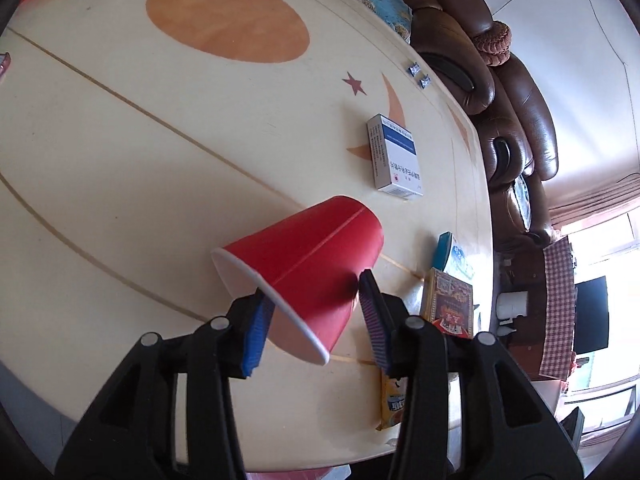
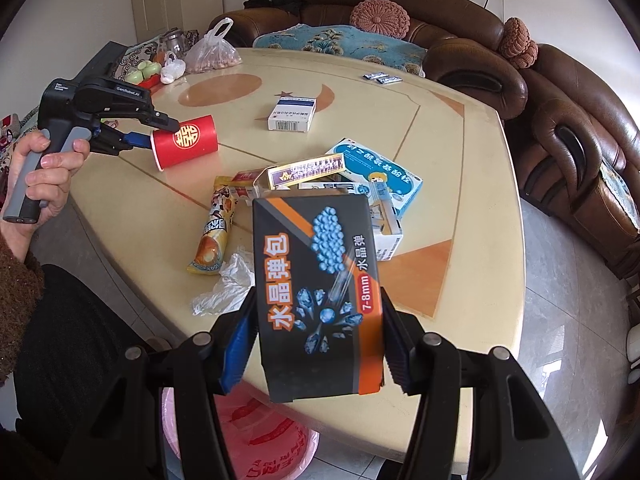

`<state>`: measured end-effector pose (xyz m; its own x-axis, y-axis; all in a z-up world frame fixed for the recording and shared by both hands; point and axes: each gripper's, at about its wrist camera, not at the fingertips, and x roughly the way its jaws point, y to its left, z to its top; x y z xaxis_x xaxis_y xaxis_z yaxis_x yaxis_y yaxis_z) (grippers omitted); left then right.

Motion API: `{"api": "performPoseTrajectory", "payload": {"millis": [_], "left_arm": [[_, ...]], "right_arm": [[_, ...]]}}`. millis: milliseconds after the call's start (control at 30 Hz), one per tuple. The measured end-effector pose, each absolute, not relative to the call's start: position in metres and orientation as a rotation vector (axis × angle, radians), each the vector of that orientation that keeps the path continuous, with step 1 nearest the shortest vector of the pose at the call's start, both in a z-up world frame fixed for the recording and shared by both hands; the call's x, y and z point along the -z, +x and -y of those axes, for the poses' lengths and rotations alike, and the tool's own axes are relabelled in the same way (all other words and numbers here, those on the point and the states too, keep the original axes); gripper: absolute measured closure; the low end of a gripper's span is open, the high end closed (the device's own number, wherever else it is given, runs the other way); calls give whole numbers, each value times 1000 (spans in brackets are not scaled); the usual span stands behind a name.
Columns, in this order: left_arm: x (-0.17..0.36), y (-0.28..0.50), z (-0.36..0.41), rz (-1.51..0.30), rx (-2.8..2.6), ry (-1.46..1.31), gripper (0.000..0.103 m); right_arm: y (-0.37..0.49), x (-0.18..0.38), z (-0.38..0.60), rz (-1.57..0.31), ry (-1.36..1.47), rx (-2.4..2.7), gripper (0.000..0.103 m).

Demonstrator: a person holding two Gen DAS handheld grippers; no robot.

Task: Collect trash
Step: 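Lift red cup with left tool while right tool carries black box toward pink bin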

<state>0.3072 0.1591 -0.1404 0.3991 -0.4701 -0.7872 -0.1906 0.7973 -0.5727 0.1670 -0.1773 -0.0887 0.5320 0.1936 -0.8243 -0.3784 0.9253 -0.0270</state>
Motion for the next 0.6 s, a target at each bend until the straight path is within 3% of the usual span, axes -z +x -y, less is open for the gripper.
{"api": "performPoseTrajectory", "payload": {"millis": [67,133,200,600], "left_arm": [[143,312,-151,-1167,202,-647,63],[145,316,-146,-1179,206,-653,83],[147,318,-141,-1192,219,-658,93],[128,308,-137,-1172,172,-534,97]], "right_arm": [[172,93,176,-960,-215,-340,48],[178,97,176,-969,-211,-341,48],[183,100,175,-974,-208,-344,48],[182,94,176,-953,-204,-350,48]]}}
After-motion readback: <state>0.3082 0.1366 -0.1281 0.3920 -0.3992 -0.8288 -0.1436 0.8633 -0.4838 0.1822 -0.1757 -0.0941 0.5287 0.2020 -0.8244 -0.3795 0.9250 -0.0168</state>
